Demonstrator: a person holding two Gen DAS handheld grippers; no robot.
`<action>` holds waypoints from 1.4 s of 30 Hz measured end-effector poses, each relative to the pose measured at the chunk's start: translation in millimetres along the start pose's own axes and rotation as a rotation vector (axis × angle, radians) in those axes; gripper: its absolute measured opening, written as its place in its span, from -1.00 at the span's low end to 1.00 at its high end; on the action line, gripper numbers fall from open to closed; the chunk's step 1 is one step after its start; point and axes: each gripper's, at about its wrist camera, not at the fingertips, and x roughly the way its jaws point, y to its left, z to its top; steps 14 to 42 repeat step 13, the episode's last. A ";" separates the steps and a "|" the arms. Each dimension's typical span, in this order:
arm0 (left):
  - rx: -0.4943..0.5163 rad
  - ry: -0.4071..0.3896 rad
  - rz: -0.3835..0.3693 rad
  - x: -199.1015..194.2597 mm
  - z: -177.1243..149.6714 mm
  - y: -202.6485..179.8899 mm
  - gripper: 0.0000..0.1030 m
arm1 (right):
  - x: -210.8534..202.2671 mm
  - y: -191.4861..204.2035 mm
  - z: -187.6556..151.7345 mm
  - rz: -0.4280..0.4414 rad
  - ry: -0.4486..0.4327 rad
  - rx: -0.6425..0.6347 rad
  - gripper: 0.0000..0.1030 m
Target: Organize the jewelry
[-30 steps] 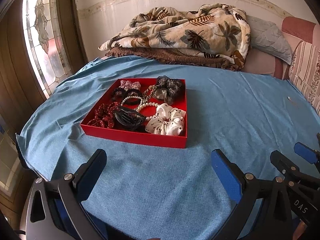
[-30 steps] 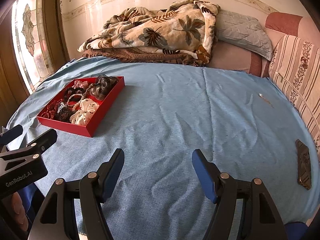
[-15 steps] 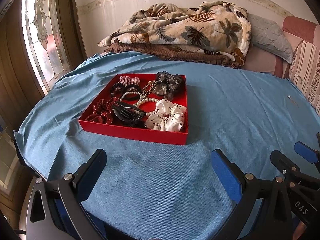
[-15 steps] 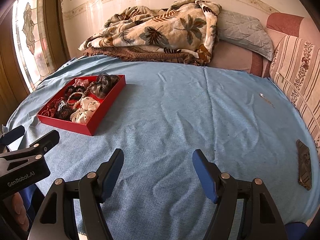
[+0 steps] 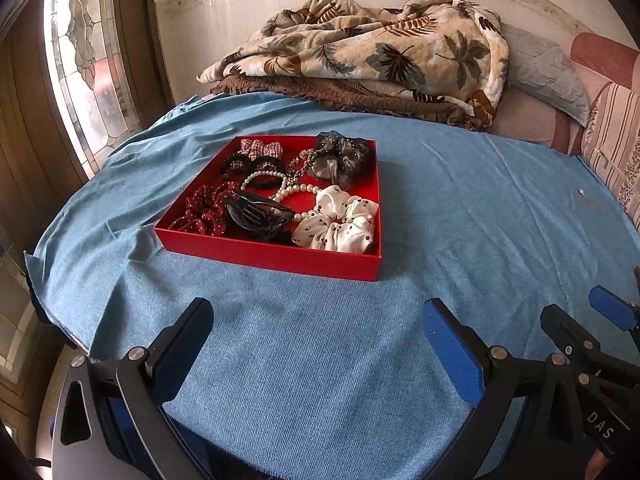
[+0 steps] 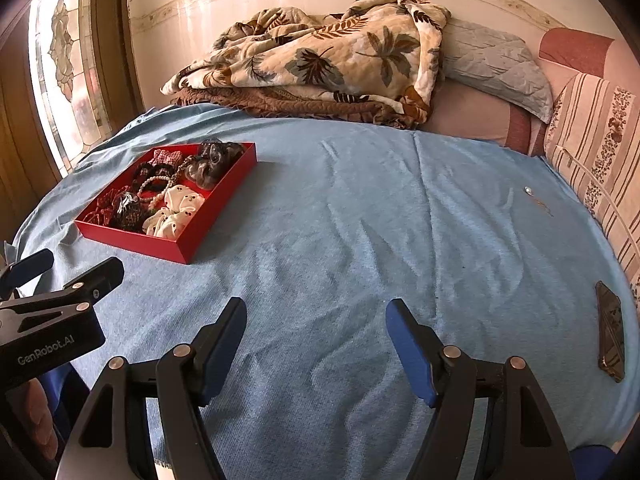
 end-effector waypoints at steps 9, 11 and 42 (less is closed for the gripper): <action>0.019 -0.004 -0.009 1.2 6.1 -4.3 1.00 | 4.0 -3.9 0.1 -0.002 0.014 0.010 0.50; 0.029 -0.008 -0.022 1.4 10.8 -9.3 1.00 | 5.8 -10.7 0.4 -0.001 0.020 0.021 0.51; 0.053 -0.009 -0.041 2.1 16.6 -19.9 1.00 | 8.5 -22.3 1.0 0.006 0.033 0.047 0.53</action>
